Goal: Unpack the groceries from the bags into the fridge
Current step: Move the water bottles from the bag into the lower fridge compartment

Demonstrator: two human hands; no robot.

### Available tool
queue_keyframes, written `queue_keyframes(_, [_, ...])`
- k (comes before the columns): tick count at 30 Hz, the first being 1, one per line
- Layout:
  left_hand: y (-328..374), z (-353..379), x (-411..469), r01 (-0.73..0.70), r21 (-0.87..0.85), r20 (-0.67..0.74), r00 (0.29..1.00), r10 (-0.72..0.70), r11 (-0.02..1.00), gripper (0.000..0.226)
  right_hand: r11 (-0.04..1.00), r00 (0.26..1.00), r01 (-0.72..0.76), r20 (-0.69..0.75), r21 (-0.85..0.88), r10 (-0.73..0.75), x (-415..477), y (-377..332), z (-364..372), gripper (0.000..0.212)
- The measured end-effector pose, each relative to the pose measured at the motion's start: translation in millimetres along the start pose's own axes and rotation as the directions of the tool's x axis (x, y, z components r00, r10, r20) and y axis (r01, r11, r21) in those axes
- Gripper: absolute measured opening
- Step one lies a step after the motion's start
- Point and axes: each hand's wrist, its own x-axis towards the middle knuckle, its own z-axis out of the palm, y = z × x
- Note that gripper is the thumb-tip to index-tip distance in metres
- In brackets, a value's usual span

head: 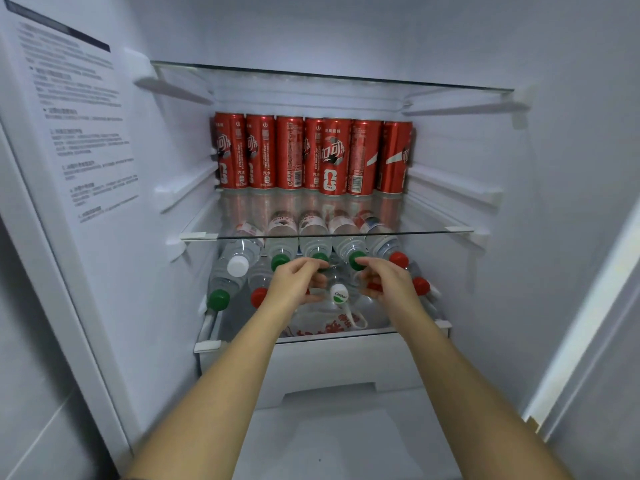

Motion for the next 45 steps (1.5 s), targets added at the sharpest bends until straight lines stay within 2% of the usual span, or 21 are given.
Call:
queue_keyframes(8, [-2.1,10.7,-4.1,-0.047,-0.008,-0.051,0.998,0.047,0.999,0.015,1.000,0.999,-0.023,-0.022,0.006,0.023,-2.3,-8.1,1.6,0.013])
queue_keyframes(11, [-4.2,20.0,-9.8,-0.025,-0.001,0.040,0.999,0.025,1.000,0.017,1.000,0.992,0.007,-0.129,-0.022,-0.010,0.2,-7.3,-8.1,0.021])
queue_keyframes(13, [-6.3,27.4,-11.8,-0.007,0.047,0.132,0.991,0.001,0.999,0.016,0.998,0.977,0.040,-0.206,-0.051,-0.050,0.4,-5.5,-19.1,0.020])
queue_keyframes(15, [-6.8,32.7,-11.7,-0.018,0.079,0.163,0.987,0.005,0.997,0.015,0.998,0.964,0.058,-0.259,-0.031,-0.065,3.7,-5.8,-26.9,0.020])
queue_keyframes(21, [-5.0,30.9,-9.2,-0.016,0.066,0.113,0.994,0.008,0.998,0.016,0.998,0.951,0.050,-0.305,0.025,-0.040,18.4,-10.1,-25.4,0.027])
queue_keyframes(30, [-13.9,32.8,-6.8,-0.059,0.097,0.085,0.995,0.051,0.994,0.014,0.990,0.952,0.134,-0.271,-0.049,-0.142,12.4,-7.4,-29.3,0.025])
queue_keyframes(34, [-15.8,35.0,-7.9,-0.050,0.086,0.026,0.998,0.048,0.995,0.016,0.980,0.911,0.158,-0.364,-0.124,-0.193,2.4,5.6,-44.5,0.021])
queue_keyframes(39, [-12.9,41.9,-10.4,-0.020,0.095,-0.033,0.999,0.023,0.995,0.017,0.980,0.930,0.113,-0.329,-0.165,-0.162,2.2,9.2,-46.2,0.019])
queue_keyframes(45, [-6.9,48.3,-21.0,0.035,0.100,-0.037,0.999,-0.032,0.994,0.021,0.989,0.948,0.079,-0.297,-0.127,-0.114,-10.2,5.6,-48.9,0.015])
